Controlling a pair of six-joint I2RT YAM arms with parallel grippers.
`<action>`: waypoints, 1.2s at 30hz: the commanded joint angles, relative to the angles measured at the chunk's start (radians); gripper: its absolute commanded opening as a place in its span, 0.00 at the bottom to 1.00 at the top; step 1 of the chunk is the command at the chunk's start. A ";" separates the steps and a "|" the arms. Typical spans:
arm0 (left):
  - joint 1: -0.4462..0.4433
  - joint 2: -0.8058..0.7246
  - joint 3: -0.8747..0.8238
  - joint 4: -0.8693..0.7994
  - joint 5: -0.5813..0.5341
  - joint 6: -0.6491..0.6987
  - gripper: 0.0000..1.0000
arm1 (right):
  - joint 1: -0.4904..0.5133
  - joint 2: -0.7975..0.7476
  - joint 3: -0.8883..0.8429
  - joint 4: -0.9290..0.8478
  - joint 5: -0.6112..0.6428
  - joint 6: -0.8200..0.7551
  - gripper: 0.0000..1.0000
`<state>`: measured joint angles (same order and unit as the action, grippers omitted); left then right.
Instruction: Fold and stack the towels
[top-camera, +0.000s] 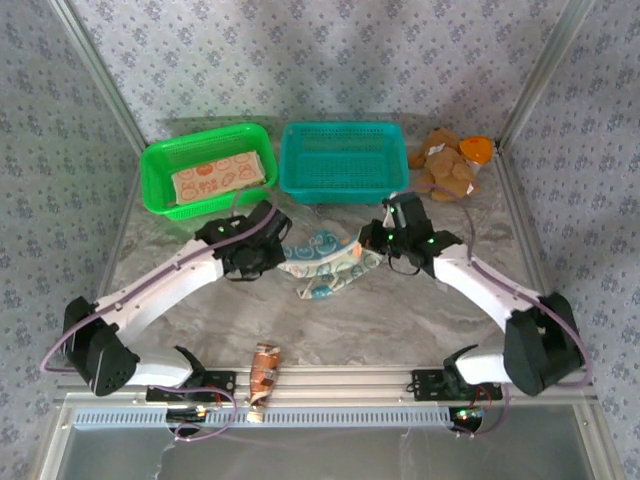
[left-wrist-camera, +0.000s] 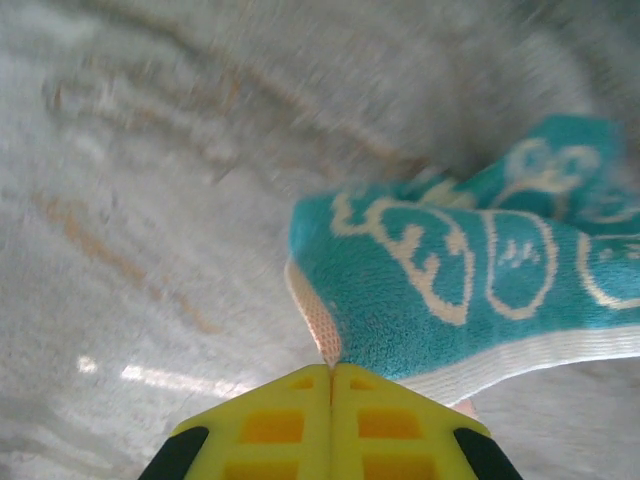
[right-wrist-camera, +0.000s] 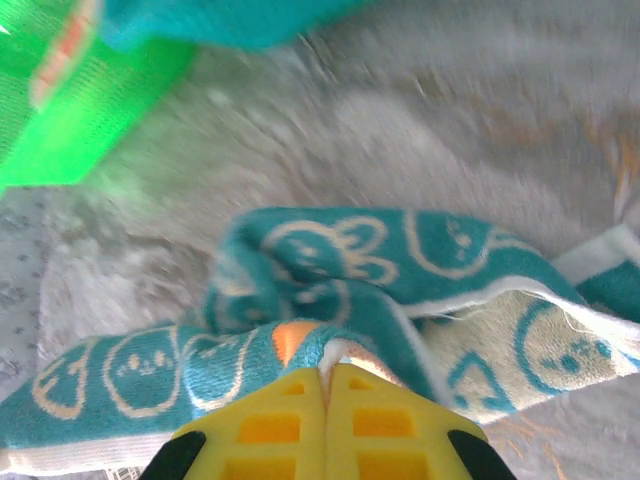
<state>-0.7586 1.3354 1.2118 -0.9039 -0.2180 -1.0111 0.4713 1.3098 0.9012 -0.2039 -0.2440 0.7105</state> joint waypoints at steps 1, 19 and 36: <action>0.032 -0.012 0.134 -0.066 -0.054 0.108 0.00 | 0.002 -0.070 0.126 -0.089 0.094 -0.126 0.00; 0.218 0.284 1.009 -0.103 0.026 0.531 0.00 | -0.060 0.046 0.717 -0.077 0.202 -0.375 0.00; 0.258 0.447 1.457 -0.207 0.141 0.591 0.00 | -0.090 0.066 0.864 -0.030 0.178 -0.426 0.00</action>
<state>-0.5095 1.8172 2.6556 -1.0893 -0.1074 -0.4355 0.3836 1.4006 1.7470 -0.2592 -0.0635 0.3088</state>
